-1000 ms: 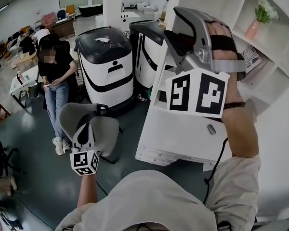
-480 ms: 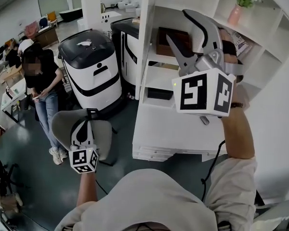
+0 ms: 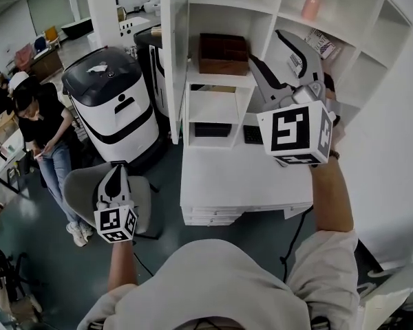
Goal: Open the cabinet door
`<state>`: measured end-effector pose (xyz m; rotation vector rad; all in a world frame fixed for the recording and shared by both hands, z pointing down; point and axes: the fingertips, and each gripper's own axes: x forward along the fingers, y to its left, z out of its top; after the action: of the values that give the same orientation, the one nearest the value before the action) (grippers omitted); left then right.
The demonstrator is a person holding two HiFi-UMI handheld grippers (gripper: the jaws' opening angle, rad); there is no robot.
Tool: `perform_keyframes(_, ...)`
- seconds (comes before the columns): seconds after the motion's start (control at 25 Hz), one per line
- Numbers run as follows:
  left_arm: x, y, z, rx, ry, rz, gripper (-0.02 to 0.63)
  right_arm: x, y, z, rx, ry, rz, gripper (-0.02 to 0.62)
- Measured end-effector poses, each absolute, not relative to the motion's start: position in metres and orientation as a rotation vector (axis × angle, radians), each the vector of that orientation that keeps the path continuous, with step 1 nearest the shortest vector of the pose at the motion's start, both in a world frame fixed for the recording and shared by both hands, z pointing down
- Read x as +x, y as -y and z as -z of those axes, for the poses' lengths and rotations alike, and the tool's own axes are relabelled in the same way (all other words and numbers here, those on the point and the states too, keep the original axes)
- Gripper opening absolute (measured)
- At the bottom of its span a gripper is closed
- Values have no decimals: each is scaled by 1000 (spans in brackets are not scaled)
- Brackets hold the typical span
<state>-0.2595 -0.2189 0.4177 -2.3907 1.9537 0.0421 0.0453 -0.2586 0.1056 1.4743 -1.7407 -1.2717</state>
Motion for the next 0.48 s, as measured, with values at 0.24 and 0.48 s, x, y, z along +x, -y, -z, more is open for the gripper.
perform_keyframes(0.24,-234,238,-419,-2442,-1885,-30,-2,84,265,-136,1556,1803,1131,256)
perform_keyframes(0.48,-207,250,-420,-2490,-1820,-12,-2,120,266,-165,1631,1847,1004,236)
